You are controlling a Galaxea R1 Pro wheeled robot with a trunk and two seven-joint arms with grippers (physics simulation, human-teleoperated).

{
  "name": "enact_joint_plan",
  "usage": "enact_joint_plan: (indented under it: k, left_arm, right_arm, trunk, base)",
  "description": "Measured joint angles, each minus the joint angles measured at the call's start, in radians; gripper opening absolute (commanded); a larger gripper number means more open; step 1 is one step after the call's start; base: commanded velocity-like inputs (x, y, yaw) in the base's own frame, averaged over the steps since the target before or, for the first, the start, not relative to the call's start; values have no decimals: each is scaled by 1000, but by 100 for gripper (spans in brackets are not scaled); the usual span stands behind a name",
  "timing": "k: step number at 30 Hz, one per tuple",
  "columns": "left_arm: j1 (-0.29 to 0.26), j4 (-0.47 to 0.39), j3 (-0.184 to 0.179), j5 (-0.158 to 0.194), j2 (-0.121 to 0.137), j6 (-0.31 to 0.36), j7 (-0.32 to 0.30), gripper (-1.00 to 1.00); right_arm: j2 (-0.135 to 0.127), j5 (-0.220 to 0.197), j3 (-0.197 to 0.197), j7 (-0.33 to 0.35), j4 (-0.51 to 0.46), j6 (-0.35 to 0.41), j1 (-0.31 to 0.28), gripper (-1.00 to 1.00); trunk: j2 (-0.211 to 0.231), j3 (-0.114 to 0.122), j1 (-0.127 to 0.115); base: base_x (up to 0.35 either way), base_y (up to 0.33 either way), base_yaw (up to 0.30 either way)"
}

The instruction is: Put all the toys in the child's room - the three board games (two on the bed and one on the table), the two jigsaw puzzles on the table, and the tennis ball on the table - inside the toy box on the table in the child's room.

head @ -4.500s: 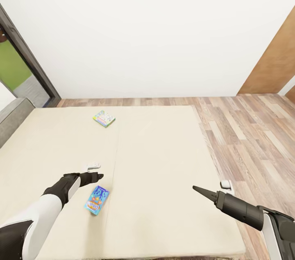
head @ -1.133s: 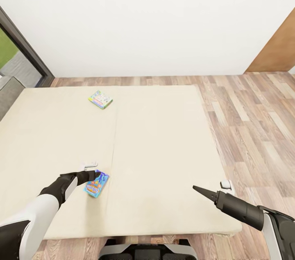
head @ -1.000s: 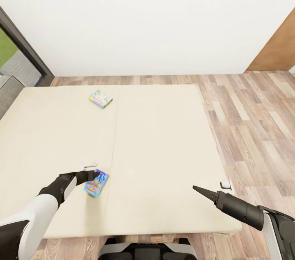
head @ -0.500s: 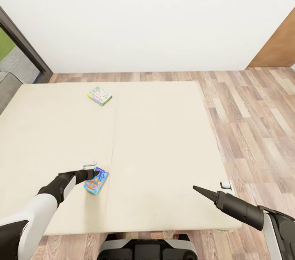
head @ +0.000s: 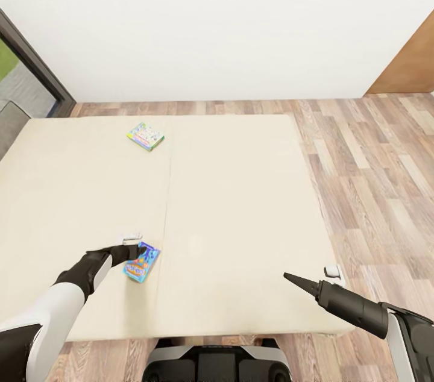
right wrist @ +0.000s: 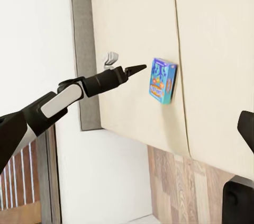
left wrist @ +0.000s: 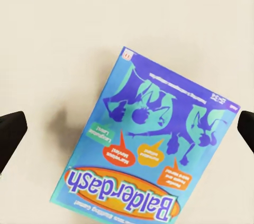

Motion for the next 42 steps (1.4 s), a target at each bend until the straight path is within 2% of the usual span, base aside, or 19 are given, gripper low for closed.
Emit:
enact_joint_plan:
  k: [32, 38, 42]
  left_arm:
    - [1, -25, -4, 2, 0, -4, -4, 100]
    - [1, -25, -4, 2, 0, -5, -4, 100]
    - [1, -25, -4, 2, 0, -9, -4, 100]
  right_arm:
    - [0, 0, -1, 1, 0, 0, 0, 100]
    - [0, -10, -2, 10, -6, -12, 0, 100]
    - [1, -17, -19, 26, -11, -35, 0, 100]
  trunk:
    - [0, -52, 0]
    - [0, -55, 0]
    - [0, -56, 0]
  base:
    - [0, 0, 0]
    - [0, 0, 0]
    - [0, 0, 0]
